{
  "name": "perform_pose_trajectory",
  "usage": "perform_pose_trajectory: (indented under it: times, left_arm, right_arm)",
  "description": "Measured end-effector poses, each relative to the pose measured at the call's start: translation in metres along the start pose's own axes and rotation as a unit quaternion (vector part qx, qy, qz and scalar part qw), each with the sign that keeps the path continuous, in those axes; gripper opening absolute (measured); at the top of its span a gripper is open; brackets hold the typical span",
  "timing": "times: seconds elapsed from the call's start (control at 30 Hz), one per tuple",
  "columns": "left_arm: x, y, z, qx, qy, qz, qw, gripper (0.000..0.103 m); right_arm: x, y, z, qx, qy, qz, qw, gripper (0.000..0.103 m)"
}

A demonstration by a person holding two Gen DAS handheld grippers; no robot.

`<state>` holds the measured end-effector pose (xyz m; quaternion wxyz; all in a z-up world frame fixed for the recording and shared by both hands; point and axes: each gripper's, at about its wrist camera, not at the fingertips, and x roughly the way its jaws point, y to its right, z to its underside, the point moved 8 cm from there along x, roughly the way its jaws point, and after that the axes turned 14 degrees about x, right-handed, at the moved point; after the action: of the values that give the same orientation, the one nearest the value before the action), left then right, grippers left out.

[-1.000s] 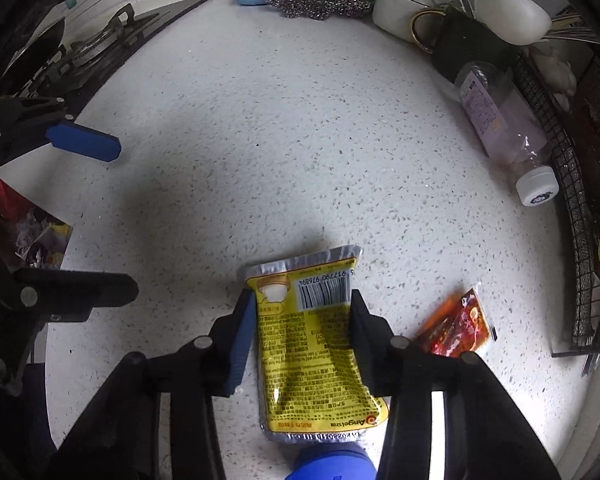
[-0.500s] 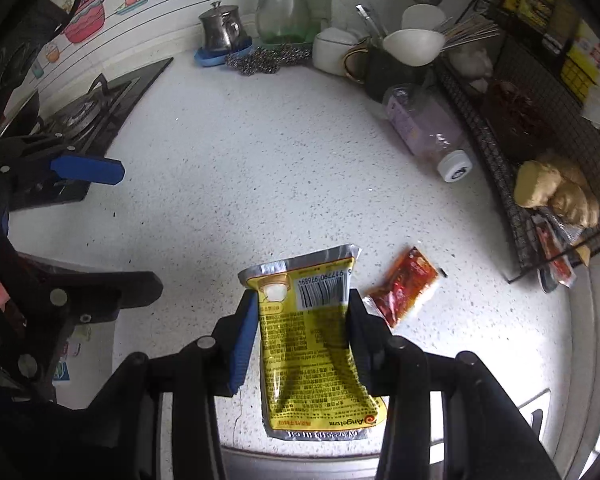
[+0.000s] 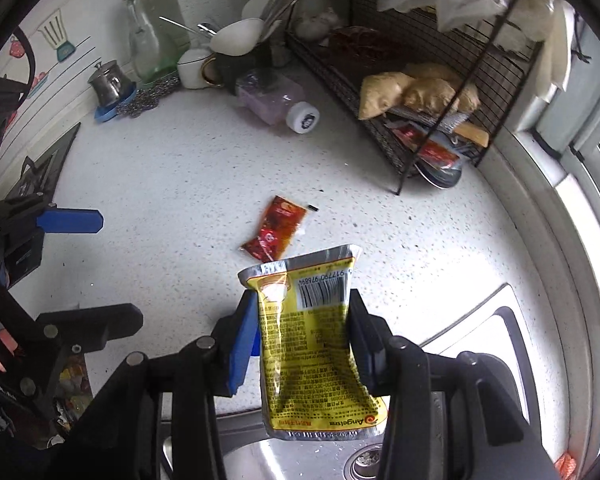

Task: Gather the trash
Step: 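Grasp the blue lid with the left gripper while the right holds the packet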

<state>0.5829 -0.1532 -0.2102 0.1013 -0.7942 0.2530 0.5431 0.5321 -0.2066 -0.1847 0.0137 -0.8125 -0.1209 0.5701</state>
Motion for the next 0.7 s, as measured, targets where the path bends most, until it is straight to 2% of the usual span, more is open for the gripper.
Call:
perform_pose_trajectory:
  times: [0.23,0.53,0.6,0.67,0.7]
  left_arm:
    - [0.041,0.027,-0.009,0.032,-0.031,0.03,0.9985,0.103]
    - [0.089,0.04,-0.009,0.04,-0.063,0.023,0.997,0.093]
    - [0.094,0.042,-0.009,0.041,-0.061,0.023,0.997,0.084]
    - [0.101,0.044,-0.007,0.043,-0.066,0.028,0.9965,0.07]
    - [0.103,0.045,-0.006,0.043,-0.07,0.025,0.9963,0.068]
  right_arm:
    - [0.007,0.031,0.007,0.036,-0.003,0.014,0.999,0.041]
    - [0.019,0.056,0.014,0.058,-0.014,0.009,0.998,0.041]
    - [0.017,0.058,0.015,0.059,-0.013,0.006,0.998,0.041]
    - [0.019,0.06,0.014,0.06,-0.014,0.005,0.998,0.041]
    - [0.02,0.061,0.014,0.06,-0.013,0.005,0.998,0.041]
